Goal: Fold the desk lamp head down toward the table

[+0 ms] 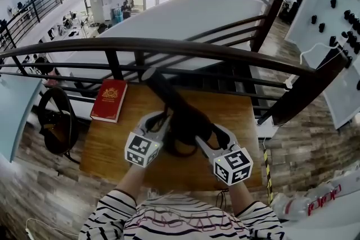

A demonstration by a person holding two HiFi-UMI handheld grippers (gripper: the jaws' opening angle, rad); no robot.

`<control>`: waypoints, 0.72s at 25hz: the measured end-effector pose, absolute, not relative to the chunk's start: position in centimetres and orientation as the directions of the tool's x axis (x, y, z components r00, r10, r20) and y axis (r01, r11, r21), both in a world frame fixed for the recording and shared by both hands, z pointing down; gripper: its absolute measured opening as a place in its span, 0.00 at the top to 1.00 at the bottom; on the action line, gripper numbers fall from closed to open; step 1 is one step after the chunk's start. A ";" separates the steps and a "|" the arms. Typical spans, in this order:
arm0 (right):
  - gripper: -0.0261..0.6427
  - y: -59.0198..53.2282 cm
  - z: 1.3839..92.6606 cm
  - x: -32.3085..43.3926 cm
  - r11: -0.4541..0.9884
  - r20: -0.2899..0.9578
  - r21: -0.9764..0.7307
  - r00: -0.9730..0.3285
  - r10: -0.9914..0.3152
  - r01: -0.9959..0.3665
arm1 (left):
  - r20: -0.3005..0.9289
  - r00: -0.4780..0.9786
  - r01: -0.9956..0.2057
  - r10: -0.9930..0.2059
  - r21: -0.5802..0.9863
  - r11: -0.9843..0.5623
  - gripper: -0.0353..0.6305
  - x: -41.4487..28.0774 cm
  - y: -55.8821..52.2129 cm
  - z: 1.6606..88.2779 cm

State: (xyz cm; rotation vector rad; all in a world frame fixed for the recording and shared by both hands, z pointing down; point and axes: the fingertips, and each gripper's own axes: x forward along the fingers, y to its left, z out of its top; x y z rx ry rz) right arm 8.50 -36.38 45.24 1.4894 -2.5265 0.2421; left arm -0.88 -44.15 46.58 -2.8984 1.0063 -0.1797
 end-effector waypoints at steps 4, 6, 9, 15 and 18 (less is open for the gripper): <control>0.59 -36.4 45.5 8.0 0.479 0.258 -0.038 -0.472 -0.843 -0.877 | 0.135 0.751 -0.608 -0.647 -0.243 -0.756 0.86 -1.5 -43.4 46.6; 0.60 -36.4 45.5 8.0 0.478 0.256 -0.043 -0.472 -0.843 -0.877 | 0.151 0.741 -0.602 -0.654 -0.282 -0.747 0.84 -1.9 -42.9 46.6; 0.61 -36.4 45.4 8.0 0.474 0.250 -0.049 -0.470 -0.846 -0.879 | 0.149 0.737 -0.614 -0.660 -0.260 -0.745 0.84 -2.7 -42.4 46.7; 0.59 -35.8 45.2 8.5 0.446 0.242 -0.048 -0.444 -0.863 -0.894 | 0.131 0.720 -0.649 -0.681 -0.219 -0.728 0.84 -4.3 -41.1 46.7; 0.57 -35.1 45.3 8.5 0.432 0.229 -0.055 -0.433 -0.872 -0.900 | 0.119 0.707 -0.670 -0.697 -0.200 -0.715 0.84 -4.9 -40.2 46.9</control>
